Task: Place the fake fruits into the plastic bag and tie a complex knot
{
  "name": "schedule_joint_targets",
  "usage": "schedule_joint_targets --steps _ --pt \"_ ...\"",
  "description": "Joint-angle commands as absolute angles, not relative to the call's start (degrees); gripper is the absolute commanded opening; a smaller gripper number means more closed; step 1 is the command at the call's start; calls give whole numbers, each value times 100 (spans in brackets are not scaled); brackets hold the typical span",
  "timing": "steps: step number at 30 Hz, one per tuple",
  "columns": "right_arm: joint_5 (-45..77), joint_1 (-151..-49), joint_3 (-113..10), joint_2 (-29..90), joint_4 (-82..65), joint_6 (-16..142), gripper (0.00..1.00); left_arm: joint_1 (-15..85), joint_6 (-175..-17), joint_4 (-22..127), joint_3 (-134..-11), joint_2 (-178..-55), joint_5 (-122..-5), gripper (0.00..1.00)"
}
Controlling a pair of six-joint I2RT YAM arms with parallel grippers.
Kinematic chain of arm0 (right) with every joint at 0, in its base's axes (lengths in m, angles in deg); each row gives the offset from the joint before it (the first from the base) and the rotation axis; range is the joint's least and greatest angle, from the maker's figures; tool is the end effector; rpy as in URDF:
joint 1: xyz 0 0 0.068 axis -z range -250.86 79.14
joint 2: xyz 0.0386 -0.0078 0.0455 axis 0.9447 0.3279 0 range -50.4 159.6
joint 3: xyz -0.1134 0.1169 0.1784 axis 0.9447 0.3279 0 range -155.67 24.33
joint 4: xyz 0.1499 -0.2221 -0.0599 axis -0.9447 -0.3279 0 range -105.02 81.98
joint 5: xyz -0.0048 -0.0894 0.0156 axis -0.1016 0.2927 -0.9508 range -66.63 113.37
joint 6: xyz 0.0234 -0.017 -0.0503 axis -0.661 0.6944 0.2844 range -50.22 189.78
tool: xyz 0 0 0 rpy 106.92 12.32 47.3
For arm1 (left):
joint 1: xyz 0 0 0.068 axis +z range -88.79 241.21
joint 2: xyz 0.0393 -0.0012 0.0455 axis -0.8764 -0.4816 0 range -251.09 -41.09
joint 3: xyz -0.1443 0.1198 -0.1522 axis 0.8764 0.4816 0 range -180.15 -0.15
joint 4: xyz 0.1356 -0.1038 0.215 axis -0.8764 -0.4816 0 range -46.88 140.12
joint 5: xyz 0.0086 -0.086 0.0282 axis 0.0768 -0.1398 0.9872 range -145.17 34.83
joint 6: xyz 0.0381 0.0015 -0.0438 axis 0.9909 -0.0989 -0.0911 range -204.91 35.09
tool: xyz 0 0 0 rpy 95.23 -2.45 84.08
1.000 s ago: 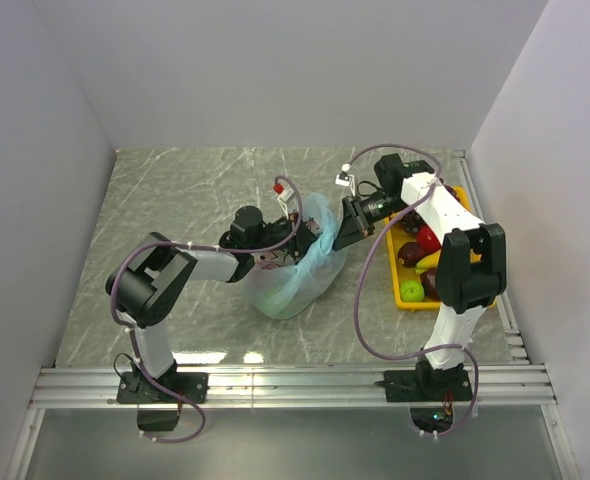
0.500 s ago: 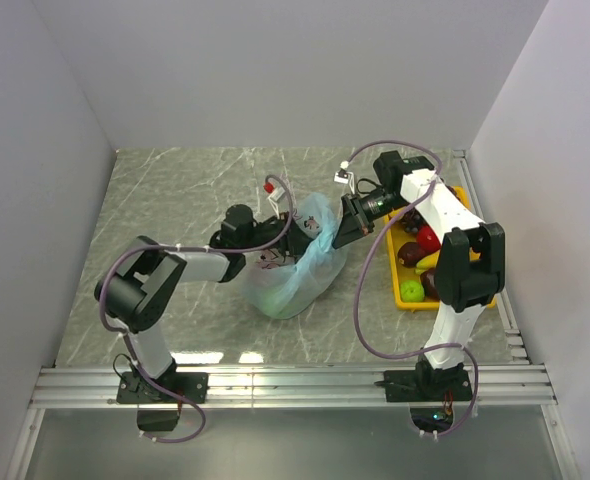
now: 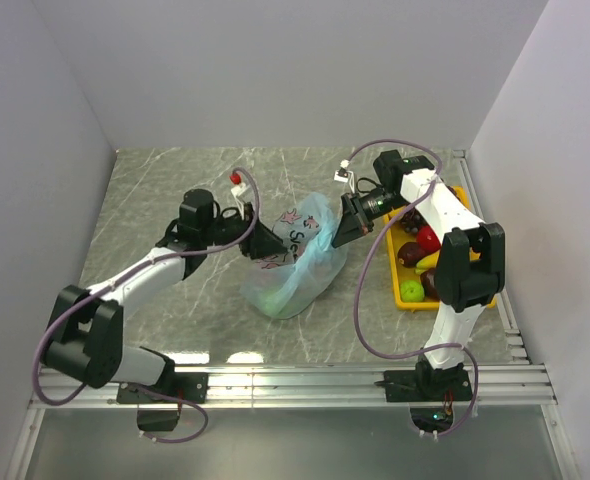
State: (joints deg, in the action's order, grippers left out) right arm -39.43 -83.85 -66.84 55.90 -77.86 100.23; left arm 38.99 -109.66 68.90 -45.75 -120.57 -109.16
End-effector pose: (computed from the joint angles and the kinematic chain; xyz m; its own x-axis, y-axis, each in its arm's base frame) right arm 0.3413 0.1168 0.2335 -0.7461 -0.4098 -0.5247 -0.6461 0.2552 0.7194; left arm 0.2845 -0.1525 0.2210 -0.6148 -0.0147 -0.7885 0.7575 0.2673 -0.5956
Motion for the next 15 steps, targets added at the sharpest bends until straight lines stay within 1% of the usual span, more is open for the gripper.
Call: schedule_joint_targets --steps 1,3,4,5,10,15 --pt "-4158 -8439 -6848 5621 -7675 9948 0 3836 -8697 5030 -4717 -11756 -11028 59" --pt "-4193 -8457 -6760 5586 -7544 9844 0 3748 -8317 4591 -4796 -11694 -10966 60" --pt "-4210 -8465 -6717 5569 -7482 9782 0 3704 -8115 4529 -4822 -11694 -10931 67" --pt "-4237 -8483 -6681 5551 -7438 9738 0 3565 -8026 4467 -4857 -11685 -10896 68" --pt "-4298 -8597 -6672 5542 -7314 9623 0 3151 -7709 4510 -4971 -11676 -10597 69" --pt "-4325 -8624 -6681 5533 -7332 9640 0 2957 -7691 4712 -5077 -11790 -10096 66"
